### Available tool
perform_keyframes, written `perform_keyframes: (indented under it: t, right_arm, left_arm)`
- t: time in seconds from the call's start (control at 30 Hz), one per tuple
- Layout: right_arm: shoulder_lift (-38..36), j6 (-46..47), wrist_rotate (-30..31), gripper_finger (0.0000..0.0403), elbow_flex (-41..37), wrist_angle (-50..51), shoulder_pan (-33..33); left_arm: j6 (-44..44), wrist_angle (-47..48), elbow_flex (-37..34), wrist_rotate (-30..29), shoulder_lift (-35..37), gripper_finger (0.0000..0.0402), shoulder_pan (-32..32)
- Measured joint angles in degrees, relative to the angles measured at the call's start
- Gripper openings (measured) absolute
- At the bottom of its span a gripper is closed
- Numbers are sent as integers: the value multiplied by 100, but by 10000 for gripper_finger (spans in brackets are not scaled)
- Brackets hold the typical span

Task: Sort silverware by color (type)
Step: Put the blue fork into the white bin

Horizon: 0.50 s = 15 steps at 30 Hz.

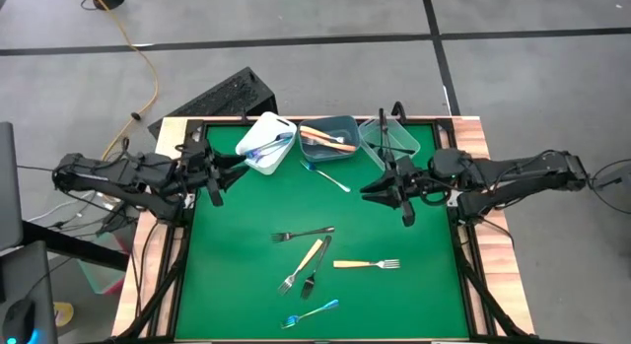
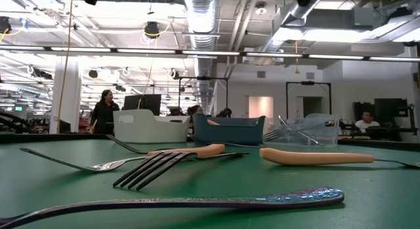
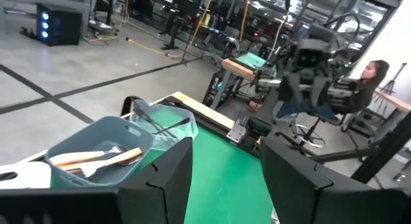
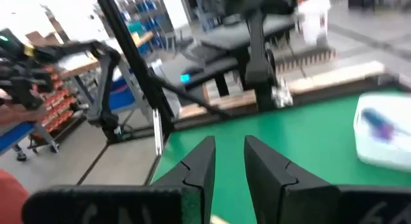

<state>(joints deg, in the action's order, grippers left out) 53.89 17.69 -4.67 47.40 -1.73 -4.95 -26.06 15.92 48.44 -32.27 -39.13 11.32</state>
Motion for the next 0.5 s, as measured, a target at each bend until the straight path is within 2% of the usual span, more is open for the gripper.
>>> perform_keyframes:
  t: [0.2,0.37,0.5]
  right_arm:
    - [144,465,-2,98,-7,483,-26]
    - [143,105,-3,98,2,215,-109]
    - [-57,55,4,98,9,199,-8]
  left_arm:
    - [335,-190,0,56,-129,164,197]
    - [692,-254,0,-204,80,164,262]
    - [780,-149,0,62,446,164,263]
